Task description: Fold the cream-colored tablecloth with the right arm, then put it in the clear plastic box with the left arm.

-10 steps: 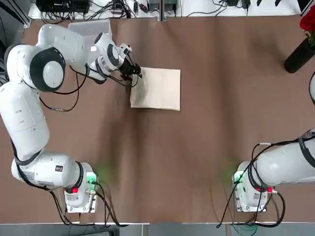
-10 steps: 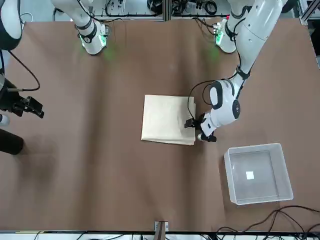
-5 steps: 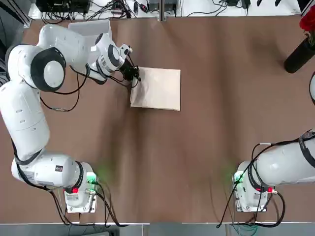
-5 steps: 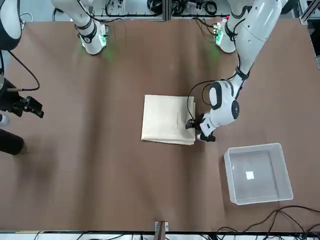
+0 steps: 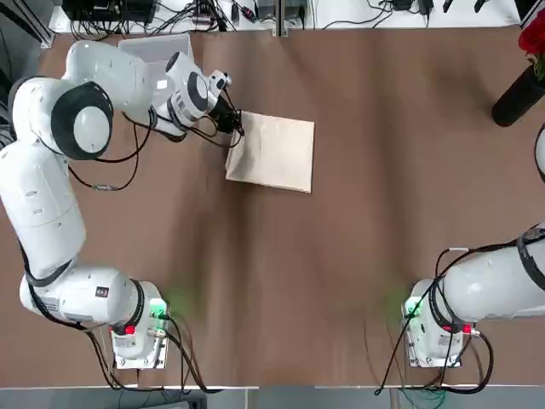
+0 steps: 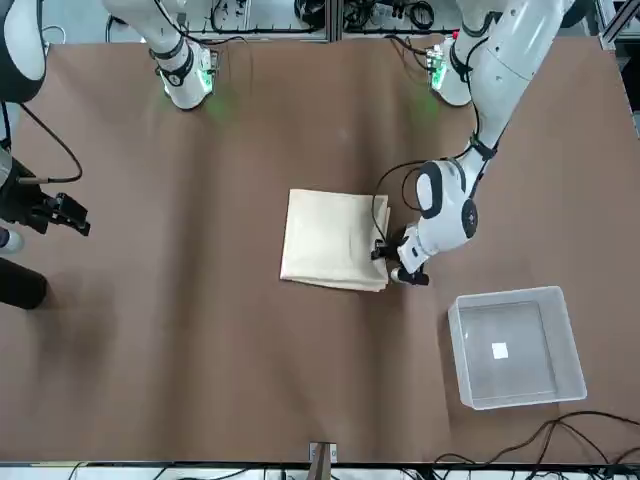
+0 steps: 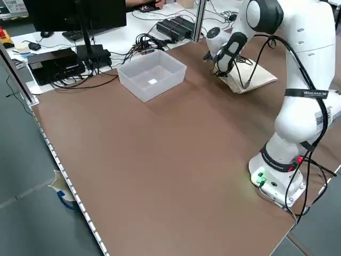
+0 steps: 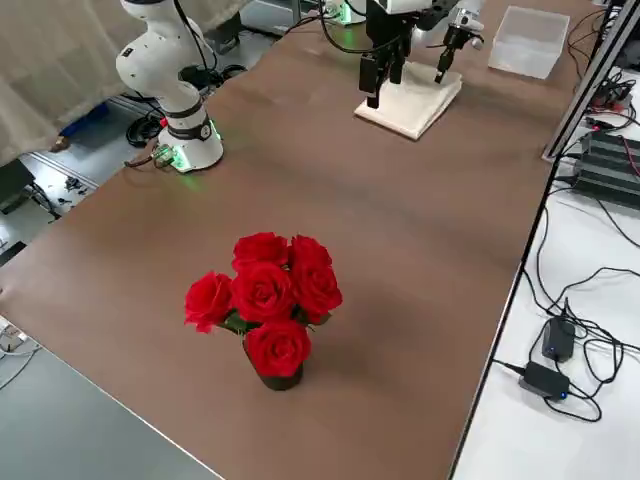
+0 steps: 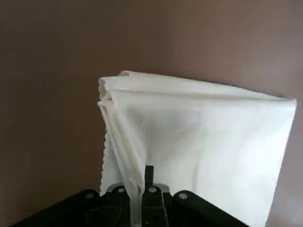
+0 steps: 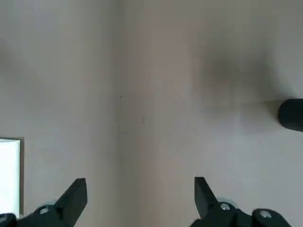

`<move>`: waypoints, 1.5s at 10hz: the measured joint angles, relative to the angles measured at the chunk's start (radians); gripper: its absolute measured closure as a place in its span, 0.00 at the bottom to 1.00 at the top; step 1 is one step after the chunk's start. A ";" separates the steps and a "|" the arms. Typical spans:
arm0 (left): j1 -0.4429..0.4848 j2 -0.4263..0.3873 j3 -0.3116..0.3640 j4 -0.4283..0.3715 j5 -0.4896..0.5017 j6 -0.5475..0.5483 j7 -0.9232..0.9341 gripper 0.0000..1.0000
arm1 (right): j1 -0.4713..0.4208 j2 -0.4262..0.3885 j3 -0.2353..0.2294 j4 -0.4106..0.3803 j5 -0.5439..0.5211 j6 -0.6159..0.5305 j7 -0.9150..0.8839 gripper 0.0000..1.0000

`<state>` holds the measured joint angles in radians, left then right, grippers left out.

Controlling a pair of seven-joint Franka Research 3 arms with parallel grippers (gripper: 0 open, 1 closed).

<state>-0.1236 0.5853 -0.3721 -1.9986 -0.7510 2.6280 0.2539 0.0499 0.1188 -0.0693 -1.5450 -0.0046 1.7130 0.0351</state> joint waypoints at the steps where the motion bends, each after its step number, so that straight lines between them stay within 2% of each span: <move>1: 0.000 -0.016 0.000 0.000 0.000 0.000 0.000 0.93 | 0.000 0.000 0.000 0.000 0.000 0.000 0.000 0.00; 6: 0.007 -0.073 0.007 -0.033 0.002 -0.001 -0.023 0.93 | 0.000 0.000 0.000 0.000 0.000 0.000 0.000 0.00; 7: 0.007 -0.082 0.009 -0.038 0.031 -0.001 -0.062 0.93 | 0.000 0.000 0.000 0.000 0.000 0.000 0.000 0.00; 9: 0.007 -0.089 0.008 -0.041 0.193 -0.003 -0.230 0.93 | 0.000 0.000 0.000 0.000 0.000 0.000 0.000 0.00; 12: 0.003 -0.091 0.001 -0.004 0.413 -0.074 -0.486 0.93 | 0.000 0.000 0.000 0.000 0.000 0.000 0.000 0.00; 15: -0.017 -0.091 -0.003 0.060 0.453 -0.117 -0.618 0.93 | -0.001 0.000 -0.001 0.000 0.000 0.000 0.000 0.00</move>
<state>-0.1404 0.4946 -0.3748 -1.9388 -0.2981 2.5106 -0.3639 0.0488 0.1190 -0.0699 -1.5451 -0.0045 1.7130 0.0351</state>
